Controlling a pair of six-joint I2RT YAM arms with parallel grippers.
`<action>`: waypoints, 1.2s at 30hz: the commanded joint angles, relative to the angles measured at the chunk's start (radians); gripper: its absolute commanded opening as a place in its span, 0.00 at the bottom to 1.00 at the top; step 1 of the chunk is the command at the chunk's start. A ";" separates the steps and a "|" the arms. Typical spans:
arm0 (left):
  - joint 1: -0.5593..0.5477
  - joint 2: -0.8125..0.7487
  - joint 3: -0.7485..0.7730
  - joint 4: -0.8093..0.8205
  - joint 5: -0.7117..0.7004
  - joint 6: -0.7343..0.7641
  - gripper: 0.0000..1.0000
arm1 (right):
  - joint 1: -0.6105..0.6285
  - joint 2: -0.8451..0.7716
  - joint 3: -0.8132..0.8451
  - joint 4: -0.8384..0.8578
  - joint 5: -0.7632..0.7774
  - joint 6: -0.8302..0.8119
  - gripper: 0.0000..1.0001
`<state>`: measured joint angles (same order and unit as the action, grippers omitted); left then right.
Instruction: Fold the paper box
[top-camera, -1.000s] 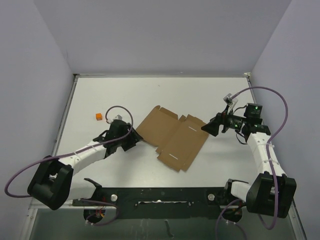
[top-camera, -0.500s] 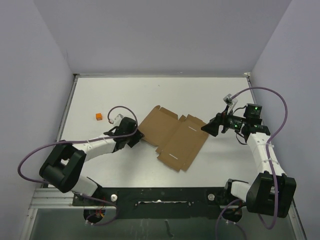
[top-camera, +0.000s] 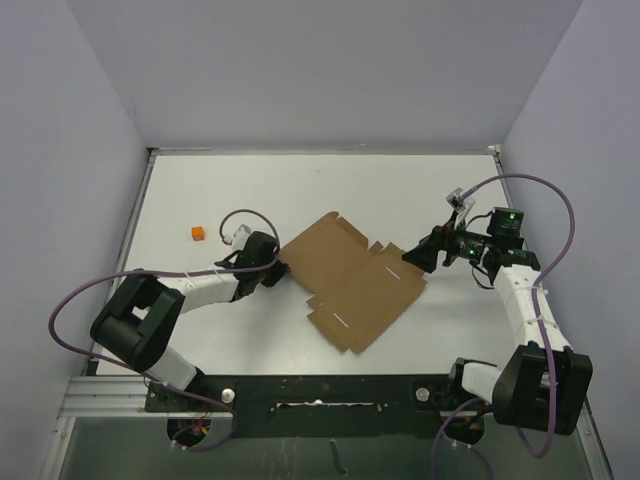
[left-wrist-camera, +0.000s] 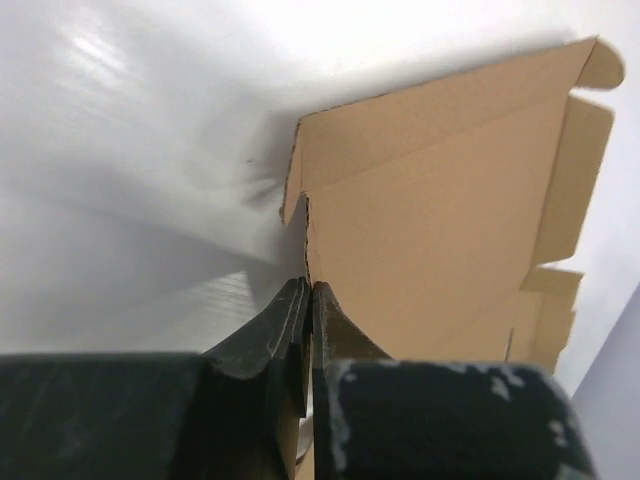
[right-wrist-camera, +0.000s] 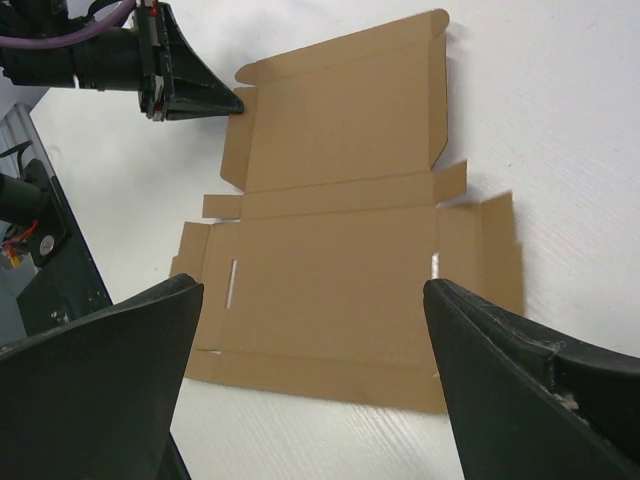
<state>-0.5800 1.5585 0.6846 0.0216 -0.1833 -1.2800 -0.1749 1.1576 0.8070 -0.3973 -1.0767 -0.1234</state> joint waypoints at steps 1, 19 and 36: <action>-0.004 -0.012 -0.028 0.151 0.000 0.059 0.00 | 0.008 0.005 0.006 0.038 -0.017 -0.005 0.98; -0.018 -0.378 -0.322 0.662 0.056 0.624 0.00 | 0.010 -0.024 -0.031 0.118 -0.109 0.035 0.98; -0.019 -0.471 -0.455 0.929 0.226 0.763 0.00 | 0.075 0.049 -0.002 0.152 -0.041 -0.081 0.98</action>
<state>-0.5945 1.1076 0.2382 0.8078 -0.0147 -0.5446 -0.1085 1.1839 0.7399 -0.2565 -1.1599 -0.1516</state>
